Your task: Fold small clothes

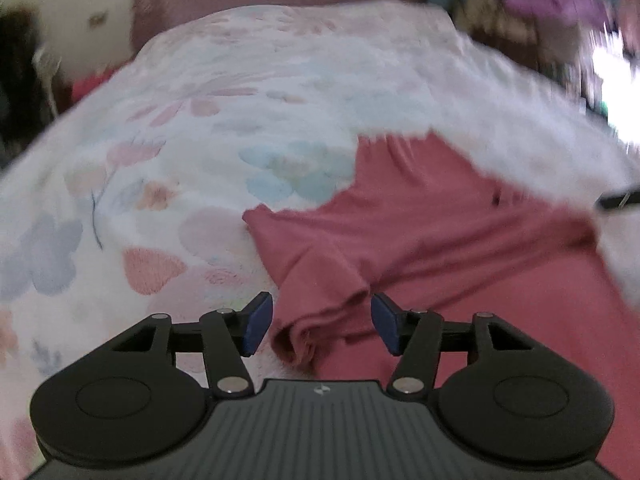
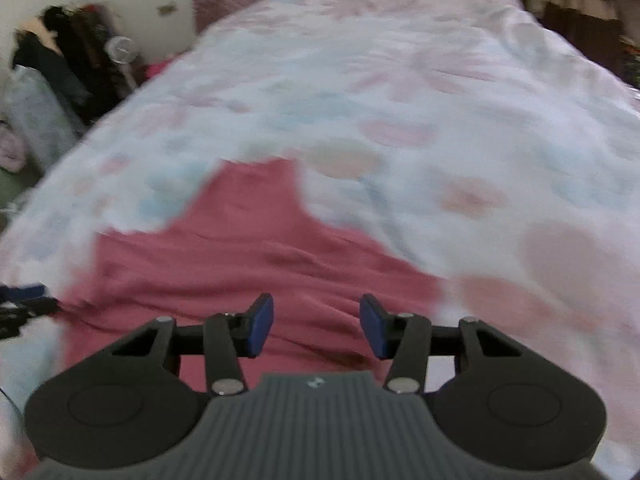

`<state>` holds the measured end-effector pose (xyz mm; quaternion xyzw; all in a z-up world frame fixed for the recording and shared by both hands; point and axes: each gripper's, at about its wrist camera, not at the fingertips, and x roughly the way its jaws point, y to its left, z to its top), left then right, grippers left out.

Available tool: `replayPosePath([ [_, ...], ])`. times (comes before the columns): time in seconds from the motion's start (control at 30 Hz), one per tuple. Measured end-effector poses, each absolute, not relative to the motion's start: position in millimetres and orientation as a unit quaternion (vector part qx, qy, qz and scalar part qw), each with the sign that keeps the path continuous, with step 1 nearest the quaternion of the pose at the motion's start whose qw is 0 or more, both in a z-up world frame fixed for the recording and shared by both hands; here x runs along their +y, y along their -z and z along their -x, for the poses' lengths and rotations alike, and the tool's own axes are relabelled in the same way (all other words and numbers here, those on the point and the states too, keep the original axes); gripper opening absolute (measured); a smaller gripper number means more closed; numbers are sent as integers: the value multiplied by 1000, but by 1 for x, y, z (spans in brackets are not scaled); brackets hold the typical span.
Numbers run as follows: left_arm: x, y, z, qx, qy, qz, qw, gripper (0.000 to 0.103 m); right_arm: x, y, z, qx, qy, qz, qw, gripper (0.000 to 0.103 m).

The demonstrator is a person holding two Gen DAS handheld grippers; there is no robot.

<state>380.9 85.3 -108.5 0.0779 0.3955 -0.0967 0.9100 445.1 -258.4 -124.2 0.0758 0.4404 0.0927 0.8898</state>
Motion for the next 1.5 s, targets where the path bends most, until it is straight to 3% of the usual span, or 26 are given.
replayPosePath([
  [0.2,66,125,-392,405,103,-127,900,65,-287,148,-437,453,-93,-75,884,38],
  [0.27,64,125,-399,407,105,-124,899,50,-282,150,-441,448,-104,-69,885,38],
  [0.33,66,125,-409,424,98,-114,893,12,-276,154,-444,450,-109,-54,885,28],
  [0.37,70,123,-412,429,97,-104,892,7,-272,158,-447,455,-110,-45,883,9],
  [0.4,77,119,-415,432,99,-81,893,6,-269,159,-448,457,-109,-40,882,1],
  [0.43,86,113,-418,433,99,-53,894,5,-269,160,-448,455,-112,-39,883,0],
  [0.67,157,58,-444,420,58,101,900,5,-291,139,-430,454,-126,-32,882,0],
  [0.87,172,101,-475,507,12,105,855,7,-295,164,-428,500,-138,-25,854,0],
  [0.97,180,114,-474,509,2,115,853,29,-297,167,-428,508,-144,-37,848,9],
  [1.07,192,109,-467,489,-9,138,861,41,-304,155,-427,496,-144,-52,855,31],
  [1.13,193,102,-467,471,2,148,869,57,-312,144,-432,483,-140,-73,862,32],
  [1.23,174,93,-473,459,48,131,878,71,-324,142,-453,478,-105,-104,866,32],
  [1.47,144,126,-493,505,41,98,857,69,-349,184,-517,486,-41,-226,843,33],
  [1.5,143,131,-494,508,42,100,854,55,-354,191,-521,488,-37,-248,836,34],
])
